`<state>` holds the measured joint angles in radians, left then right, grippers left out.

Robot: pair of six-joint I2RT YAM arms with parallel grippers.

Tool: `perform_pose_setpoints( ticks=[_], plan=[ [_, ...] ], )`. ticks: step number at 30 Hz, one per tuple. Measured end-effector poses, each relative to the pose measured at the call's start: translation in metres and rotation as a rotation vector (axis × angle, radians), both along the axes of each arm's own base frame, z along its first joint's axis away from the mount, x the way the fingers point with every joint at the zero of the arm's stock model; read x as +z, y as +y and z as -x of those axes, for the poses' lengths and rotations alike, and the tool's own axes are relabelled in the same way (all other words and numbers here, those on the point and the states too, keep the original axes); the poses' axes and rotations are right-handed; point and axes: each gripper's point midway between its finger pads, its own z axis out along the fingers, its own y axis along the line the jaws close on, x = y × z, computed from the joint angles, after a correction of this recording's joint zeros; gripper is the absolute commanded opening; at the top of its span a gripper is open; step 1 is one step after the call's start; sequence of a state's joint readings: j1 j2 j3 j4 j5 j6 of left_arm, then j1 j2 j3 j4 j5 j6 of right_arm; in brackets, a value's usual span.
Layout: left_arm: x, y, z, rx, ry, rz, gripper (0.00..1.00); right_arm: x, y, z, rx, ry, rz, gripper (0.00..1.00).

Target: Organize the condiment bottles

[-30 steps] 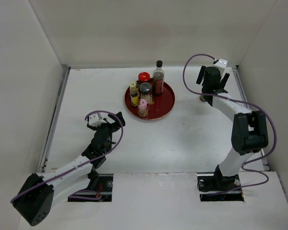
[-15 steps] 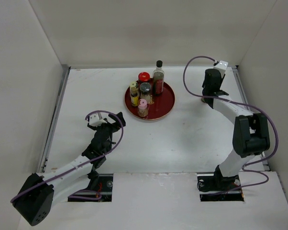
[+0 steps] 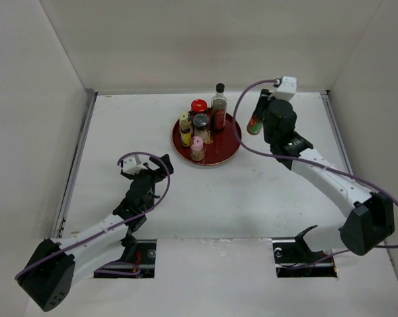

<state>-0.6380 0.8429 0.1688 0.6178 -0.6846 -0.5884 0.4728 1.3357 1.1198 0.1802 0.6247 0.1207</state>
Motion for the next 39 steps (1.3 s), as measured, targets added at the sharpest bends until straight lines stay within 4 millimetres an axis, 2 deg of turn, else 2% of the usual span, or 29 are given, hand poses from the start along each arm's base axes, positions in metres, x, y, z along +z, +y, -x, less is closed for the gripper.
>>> perform_pose_setpoints(
  ticks=[3, 6, 8, 11, 14, 18, 27, 31, 37, 39],
  plan=[
    [0.0, 0.002, -0.001, 0.008, -0.001, 0.006, 1.0, -0.009, 0.043, -0.002, 0.092, 0.02, 0.011, 0.29],
    [0.001, 0.003, -0.001, 0.012, -0.002, 0.013, 1.0, -0.033, 0.085, -0.006, 0.176, 0.067, 0.038, 0.29],
    [0.001, 0.003, -0.001, 0.013, -0.004, 0.017, 1.0, -0.054, 0.106, -0.009, 0.215, 0.104, 0.059, 0.29],
    [0.002, 0.004, -0.001, 0.017, -0.005, 0.021, 1.0, -0.086, 0.125, -0.015, 0.247, 0.161, 0.088, 0.29],
    [0.001, 0.004, -0.002, 0.017, -0.004, 0.024, 1.0, -0.114, 0.134, -0.021, 0.259, 0.205, 0.111, 0.29],
    [-0.001, 0.003, -0.002, 0.015, 0.002, 0.023, 1.0, -0.133, 0.14, -0.027, 0.263, 0.227, 0.125, 0.28],
    [-0.006, 0.002, -0.002, 0.011, 0.018, 0.018, 1.0, -0.128, 0.16, -0.021, 0.281, 0.156, 0.091, 0.33],
    [-0.007, 0.001, -0.003, 0.01, 0.022, 0.016, 1.0, -0.143, 0.163, -0.011, 0.284, 0.174, 0.107, 0.4],
    [-0.005, 0.002, -0.002, 0.01, 0.016, 0.022, 1.0, -0.143, 0.163, -0.01, 0.272, 0.162, 0.102, 0.47],
    [-0.003, 0.002, -0.002, 0.01, 0.008, 0.027, 1.0, -0.143, 0.162, -0.01, 0.27, 0.161, 0.101, 0.55]
  ],
)
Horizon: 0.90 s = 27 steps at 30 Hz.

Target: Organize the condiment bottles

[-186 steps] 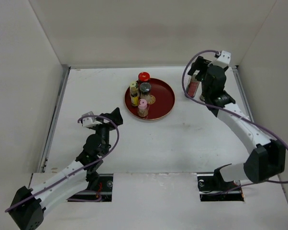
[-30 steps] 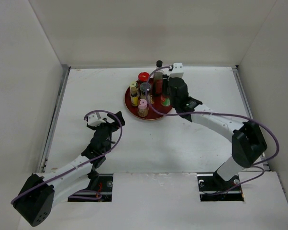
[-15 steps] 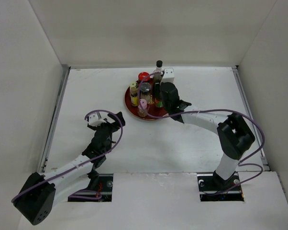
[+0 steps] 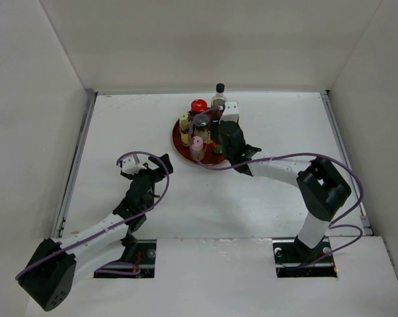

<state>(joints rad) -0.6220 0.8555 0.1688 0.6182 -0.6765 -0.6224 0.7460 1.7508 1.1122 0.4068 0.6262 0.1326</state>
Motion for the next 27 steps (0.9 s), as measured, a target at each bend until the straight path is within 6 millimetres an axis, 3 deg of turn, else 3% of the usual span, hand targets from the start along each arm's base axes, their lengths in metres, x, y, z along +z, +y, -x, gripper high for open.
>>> perform_pose_setpoints(
  ticks=[2, 10, 17, 21, 24, 27],
  plan=[
    [0.002, 0.0, 0.0, 0.0, -0.005, 0.004, 1.0, 0.006, 0.0, -0.002, -0.008, -0.02, -0.019, 0.68],
    [0.004, 0.0, 0.001, 0.0, -0.012, 0.009, 1.0, 0.036, -0.005, 0.002, -0.016, -0.084, -0.07, 1.0],
    [0.003, 0.0, 0.0, 0.0, -0.009, 0.006, 1.0, 0.11, -0.021, 0.019, -0.016, -0.199, -0.175, 1.0],
    [-0.002, 0.0, 0.0, 0.002, 0.007, -0.005, 1.0, 0.152, -0.045, 0.04, -0.022, -0.274, -0.246, 1.0],
    [-0.01, 0.003, -0.002, 0.013, 0.03, -0.022, 1.0, 0.158, -0.076, 0.061, -0.051, -0.301, -0.286, 1.0],
    [-0.019, 0.006, -0.004, 0.024, 0.056, -0.04, 1.0, 0.136, -0.116, 0.076, -0.129, -0.291, -0.326, 1.0]
  ],
)
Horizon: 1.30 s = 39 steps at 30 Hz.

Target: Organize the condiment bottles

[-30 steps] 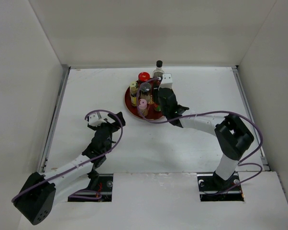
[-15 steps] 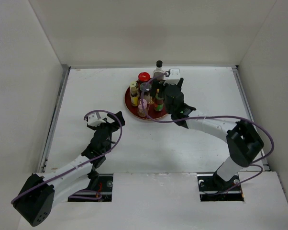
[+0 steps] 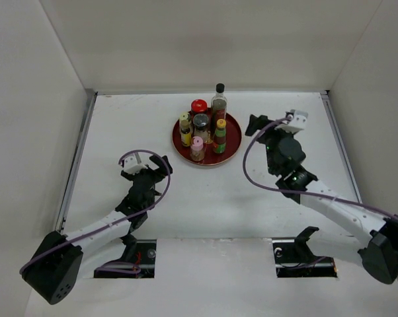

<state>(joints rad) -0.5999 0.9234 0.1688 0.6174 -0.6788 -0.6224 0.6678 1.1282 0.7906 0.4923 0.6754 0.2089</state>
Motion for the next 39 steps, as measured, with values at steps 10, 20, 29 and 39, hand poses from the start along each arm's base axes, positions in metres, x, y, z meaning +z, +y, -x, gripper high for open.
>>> perform_pose_setpoints(
  ticks=[10, 20, 29, 39],
  plan=[
    [-0.016, 0.01, -0.005, 0.037, 0.051, -0.014, 1.0, -0.162, -0.077, 0.034, -0.165, 0.295, -0.077, 1.0],
    [-0.021, 0.01, -0.012, 0.035, 0.177, -0.008, 1.0, -0.196, -0.078, 0.043, -0.147, 0.357, -0.157, 1.0],
    [-0.029, 0.014, -0.002, 0.038, 0.23, -0.017, 1.0, -0.201, -0.069, 0.041, -0.114, 0.373, -0.173, 1.0],
    [-0.036, 0.013, -0.001, 0.036, 0.251, -0.024, 1.0, -0.207, -0.064, 0.04, -0.088, 0.392, -0.174, 1.0]
  ],
)
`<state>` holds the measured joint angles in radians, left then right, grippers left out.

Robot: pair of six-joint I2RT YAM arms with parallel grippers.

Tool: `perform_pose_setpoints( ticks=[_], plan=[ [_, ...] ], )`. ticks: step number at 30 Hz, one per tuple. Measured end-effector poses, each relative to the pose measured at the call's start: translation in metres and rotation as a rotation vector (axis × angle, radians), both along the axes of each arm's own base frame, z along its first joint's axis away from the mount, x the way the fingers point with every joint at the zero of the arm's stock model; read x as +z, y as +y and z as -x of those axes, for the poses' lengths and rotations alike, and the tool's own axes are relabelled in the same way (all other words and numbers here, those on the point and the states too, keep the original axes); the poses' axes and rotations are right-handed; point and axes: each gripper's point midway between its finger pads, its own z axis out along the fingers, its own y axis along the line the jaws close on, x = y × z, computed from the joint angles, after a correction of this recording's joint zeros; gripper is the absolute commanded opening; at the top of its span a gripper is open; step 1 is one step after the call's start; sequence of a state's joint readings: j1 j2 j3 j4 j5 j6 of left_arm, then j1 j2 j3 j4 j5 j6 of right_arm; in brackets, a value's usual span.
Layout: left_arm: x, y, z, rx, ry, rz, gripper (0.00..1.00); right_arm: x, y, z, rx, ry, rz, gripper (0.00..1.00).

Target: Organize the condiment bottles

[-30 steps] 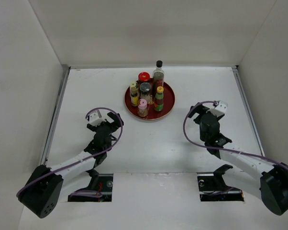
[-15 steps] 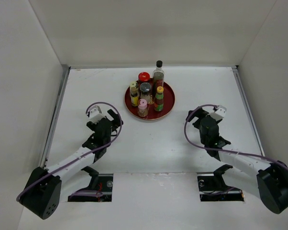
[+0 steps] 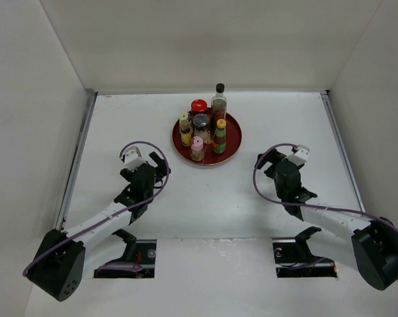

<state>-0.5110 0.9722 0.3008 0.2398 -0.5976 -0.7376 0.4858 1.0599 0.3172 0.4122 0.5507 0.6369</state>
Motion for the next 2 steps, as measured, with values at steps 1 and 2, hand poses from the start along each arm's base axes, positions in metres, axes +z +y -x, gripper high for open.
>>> perform_pose_setpoints(
  ticks=[1, 2],
  plan=[
    [-0.0026, -0.0003, -0.0001, -0.001, 0.007, -0.004, 1.0, -0.0009, 0.0004, 0.0, 0.003, 0.003, 0.0, 1.0],
    [-0.0054, -0.0003, 0.0001, -0.001, 0.016, -0.009, 1.0, -0.0018, 0.0007, 0.0, 0.004, 0.006, 0.001, 1.0]
  ],
)
